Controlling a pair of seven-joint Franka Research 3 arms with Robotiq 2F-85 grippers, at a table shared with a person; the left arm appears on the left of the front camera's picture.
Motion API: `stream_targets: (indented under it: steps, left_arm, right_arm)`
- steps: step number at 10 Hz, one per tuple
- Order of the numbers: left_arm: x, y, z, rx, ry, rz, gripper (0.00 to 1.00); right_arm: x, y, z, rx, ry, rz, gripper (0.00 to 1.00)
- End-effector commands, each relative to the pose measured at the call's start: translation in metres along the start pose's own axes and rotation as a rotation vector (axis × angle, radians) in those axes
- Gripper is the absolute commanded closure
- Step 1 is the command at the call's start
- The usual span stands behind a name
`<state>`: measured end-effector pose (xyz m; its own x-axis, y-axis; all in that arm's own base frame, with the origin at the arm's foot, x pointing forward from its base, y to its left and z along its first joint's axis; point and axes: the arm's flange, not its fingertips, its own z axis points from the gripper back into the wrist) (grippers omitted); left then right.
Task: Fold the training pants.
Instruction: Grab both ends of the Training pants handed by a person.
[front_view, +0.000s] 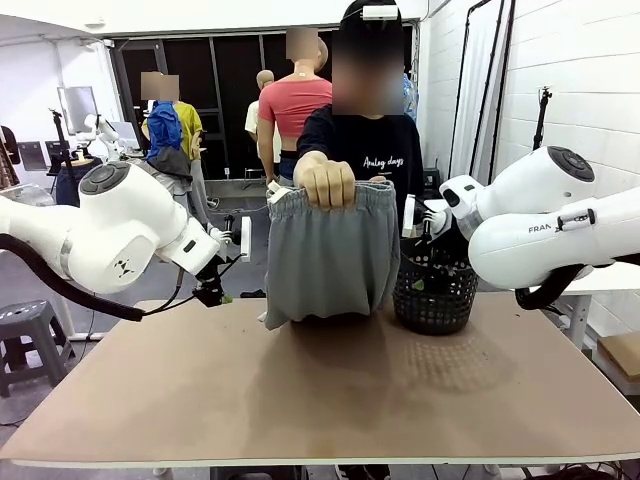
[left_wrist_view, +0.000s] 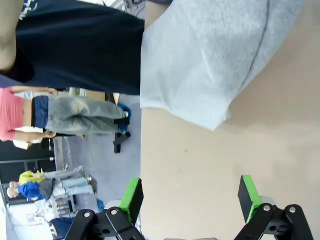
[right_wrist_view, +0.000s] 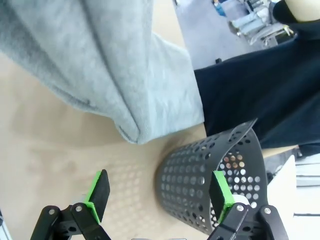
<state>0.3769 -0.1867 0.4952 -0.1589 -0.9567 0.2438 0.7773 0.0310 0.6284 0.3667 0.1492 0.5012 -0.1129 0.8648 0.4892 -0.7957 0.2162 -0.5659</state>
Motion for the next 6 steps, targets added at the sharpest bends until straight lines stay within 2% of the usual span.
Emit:
stream_targets:
  steps: [1,3,6]
  left_arm:
    - [-0.0100,0.0013,0.0029,-0.046,-0.116,-0.043,0.00]
    - [-0.0085,-0.0002,0.0062,-0.091,-0.238,-0.037,0.00]
    - [-0.0047,-0.0048,0.0022,-0.115,-0.320,0.012,0.00]
  right_arm:
    - [-0.0143,0.0018,-0.0122,0.021,-0.088,0.005,0.00]
    - [-0.0189,0.0006,-0.0139,0.033,-0.138,-0.021,0.00]
    - [-0.0212,0.0028,-0.0124,0.043,-0.204,-0.049,0.00]
